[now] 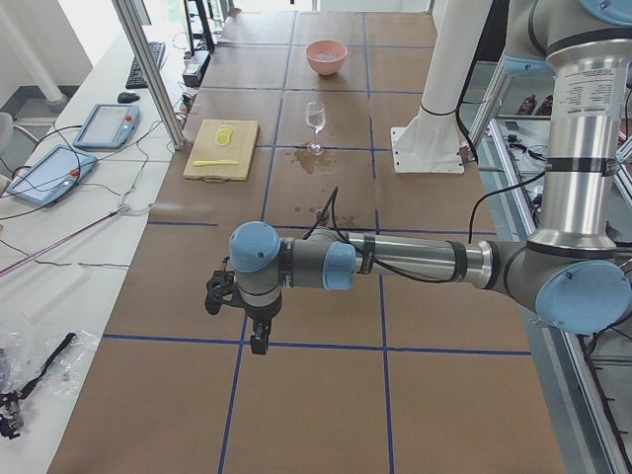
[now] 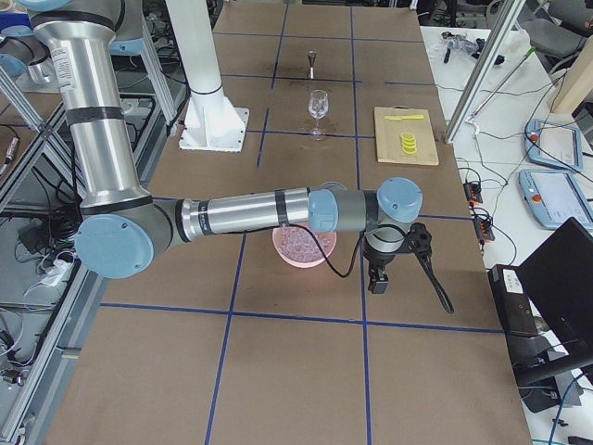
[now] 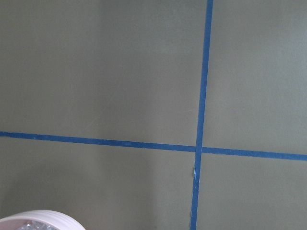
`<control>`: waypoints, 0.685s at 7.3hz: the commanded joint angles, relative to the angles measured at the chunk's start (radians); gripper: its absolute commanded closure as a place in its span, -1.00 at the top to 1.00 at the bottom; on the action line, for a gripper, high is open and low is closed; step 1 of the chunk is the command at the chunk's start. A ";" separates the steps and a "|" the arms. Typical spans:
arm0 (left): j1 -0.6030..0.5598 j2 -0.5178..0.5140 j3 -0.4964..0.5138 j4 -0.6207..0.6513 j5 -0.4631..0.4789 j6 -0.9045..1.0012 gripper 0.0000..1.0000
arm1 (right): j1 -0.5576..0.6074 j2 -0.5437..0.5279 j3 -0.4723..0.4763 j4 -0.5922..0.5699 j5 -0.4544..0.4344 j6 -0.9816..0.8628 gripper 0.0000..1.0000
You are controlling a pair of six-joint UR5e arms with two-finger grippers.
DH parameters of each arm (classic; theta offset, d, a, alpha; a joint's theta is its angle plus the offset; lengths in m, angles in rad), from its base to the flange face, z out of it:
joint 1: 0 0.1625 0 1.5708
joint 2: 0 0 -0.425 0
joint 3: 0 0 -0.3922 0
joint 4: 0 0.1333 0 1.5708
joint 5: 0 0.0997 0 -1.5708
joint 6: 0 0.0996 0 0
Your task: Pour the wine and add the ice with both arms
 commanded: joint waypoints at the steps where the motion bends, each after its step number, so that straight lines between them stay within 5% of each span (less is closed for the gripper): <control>1: 0.003 -0.007 -0.006 -0.005 -0.025 -0.038 1.00 | 0.028 -0.028 0.004 0.002 0.017 0.004 1.00; 3: 0.003 -0.010 -0.008 -0.008 -0.025 -0.037 1.00 | 0.036 -0.061 0.011 0.029 0.009 0.004 1.00; 5: 0.004 -0.011 -0.006 -0.008 -0.025 -0.037 1.00 | 0.036 -0.155 0.005 0.200 0.002 0.006 1.00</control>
